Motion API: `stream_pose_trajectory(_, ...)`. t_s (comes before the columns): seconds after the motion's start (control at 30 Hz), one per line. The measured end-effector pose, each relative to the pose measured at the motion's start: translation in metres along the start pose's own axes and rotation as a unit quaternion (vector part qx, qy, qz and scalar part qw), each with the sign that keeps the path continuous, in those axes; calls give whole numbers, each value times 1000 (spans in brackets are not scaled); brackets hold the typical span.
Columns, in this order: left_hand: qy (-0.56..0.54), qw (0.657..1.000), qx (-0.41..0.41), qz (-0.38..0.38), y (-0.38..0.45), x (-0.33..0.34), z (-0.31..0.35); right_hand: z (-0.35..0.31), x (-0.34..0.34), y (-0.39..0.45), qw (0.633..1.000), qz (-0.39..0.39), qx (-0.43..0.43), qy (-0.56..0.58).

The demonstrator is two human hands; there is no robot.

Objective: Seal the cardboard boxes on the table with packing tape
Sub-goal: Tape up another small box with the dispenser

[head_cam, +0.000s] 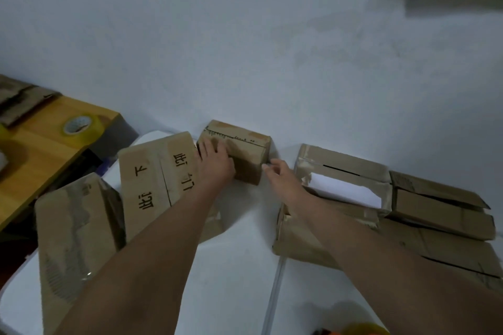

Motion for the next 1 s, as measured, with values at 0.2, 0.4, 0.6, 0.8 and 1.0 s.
stream_pose_trajectory(0.2, 6, 999, -35, -35, 32, -9, -31, -1, 13, 23, 999, -34, 8, 40)
stream_pose_trajectory(0.4, -11, 1000, -23, -6, 38, -10, -34, -3, 21, 45, 998, -48, 20, 48)
stream_pose_trajectory(0.6, -185, 981, 19, 60, 26, -21, -27, 6, 11, 45, 995, -14, 37, 92)
stream_pose_trajectory(0.8, -381, 917, 1, 120, 6, -51, -16, -12, 0, 23, 989, 77, -61, 112)
stream_pose_trajectory(1.0, -491, 845, 14, 212, -33, -91, -1, -42, -15, -15, 960, 178, -150, 154)
Point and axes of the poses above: each hand's wrist, its own y-axis towards the middle knuckle, its own x-axis out of the palm, z = x × y, the point moved 4 cm from there along y, towards the middle knuckle, and after that the axes turned 10 degrees about -z, right-handed, at the moved point
